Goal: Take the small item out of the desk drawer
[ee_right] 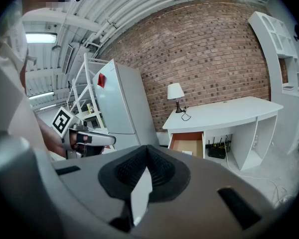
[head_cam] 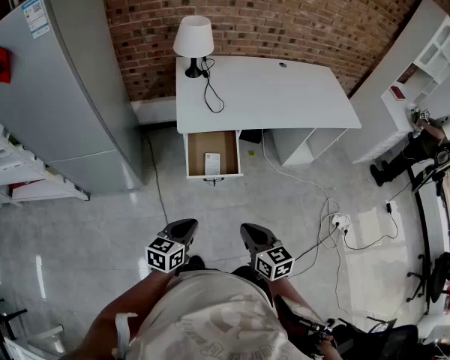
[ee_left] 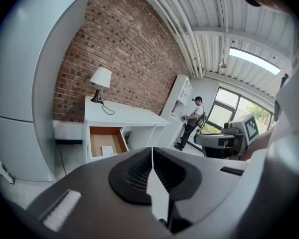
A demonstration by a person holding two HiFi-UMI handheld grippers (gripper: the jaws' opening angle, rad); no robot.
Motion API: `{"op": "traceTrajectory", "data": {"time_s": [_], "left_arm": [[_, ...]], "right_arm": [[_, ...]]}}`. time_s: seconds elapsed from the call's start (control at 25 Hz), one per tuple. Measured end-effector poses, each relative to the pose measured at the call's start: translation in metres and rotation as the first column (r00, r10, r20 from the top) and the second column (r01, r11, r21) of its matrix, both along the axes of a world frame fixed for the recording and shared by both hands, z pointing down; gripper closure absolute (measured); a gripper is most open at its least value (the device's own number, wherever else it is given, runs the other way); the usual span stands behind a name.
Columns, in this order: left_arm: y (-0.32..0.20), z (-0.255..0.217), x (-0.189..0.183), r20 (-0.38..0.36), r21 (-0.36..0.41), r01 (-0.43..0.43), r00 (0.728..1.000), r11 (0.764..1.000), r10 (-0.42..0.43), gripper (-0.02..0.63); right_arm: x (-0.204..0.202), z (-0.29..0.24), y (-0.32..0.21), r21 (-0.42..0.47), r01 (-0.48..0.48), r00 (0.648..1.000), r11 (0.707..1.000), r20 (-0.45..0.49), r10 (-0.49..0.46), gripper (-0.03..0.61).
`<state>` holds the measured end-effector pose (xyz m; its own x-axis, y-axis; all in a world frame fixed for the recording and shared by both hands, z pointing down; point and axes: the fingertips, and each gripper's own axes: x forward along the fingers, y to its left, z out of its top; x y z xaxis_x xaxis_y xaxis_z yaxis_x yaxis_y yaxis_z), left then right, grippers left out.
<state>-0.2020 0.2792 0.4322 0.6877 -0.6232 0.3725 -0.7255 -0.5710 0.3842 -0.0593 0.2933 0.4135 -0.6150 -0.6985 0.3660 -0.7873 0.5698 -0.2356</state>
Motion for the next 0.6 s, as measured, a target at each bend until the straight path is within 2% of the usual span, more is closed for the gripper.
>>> {"op": "traceTrajectory", "data": {"time_s": [0.28,0.6], "left_arm": [[0.015,0.000,-0.001,0.015,-0.011,-0.017,1.000,1.000,0.017,0.601],[0.019,0.006,-0.001,0.014,-0.030,-0.015,1.000,0.999,0.016,0.601]], "right_arm": [[0.009,0.007,0.014,-0.026,-0.030,0.999,0.999,0.013,0.030,0.572],[0.010,0.005,0.020,-0.017,-0.038,0.999,0.999,0.019,0.038,0.572]]}}
